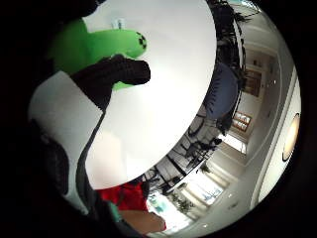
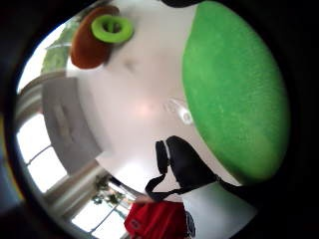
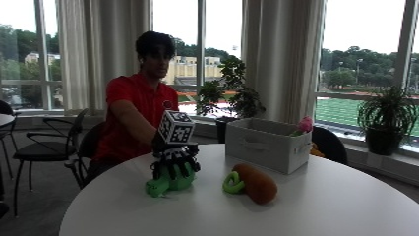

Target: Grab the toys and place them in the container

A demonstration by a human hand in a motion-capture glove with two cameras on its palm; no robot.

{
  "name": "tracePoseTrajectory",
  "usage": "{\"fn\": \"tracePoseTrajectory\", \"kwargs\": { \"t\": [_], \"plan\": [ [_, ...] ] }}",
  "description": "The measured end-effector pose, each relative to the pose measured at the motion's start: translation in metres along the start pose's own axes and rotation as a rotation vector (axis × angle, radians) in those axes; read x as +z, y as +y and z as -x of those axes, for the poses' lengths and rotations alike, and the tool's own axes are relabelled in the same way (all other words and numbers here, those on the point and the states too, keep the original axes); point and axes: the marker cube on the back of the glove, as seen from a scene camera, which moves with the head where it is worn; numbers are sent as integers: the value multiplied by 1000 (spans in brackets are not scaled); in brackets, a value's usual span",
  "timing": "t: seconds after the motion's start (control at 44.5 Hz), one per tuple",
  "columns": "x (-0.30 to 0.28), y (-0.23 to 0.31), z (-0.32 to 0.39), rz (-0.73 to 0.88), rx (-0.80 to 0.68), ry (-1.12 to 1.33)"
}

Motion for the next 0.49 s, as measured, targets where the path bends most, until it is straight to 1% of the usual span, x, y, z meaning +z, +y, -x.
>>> {"fn": "tracePoseTrajectory", "kwargs": {
  "t": [0.225,0.382,0.494],
  "plan": [
    [9,1,7,48,15,93],
    [10,-1,8,59,8,135],
    [10,-3,8,62,28,159]
  ]
}}
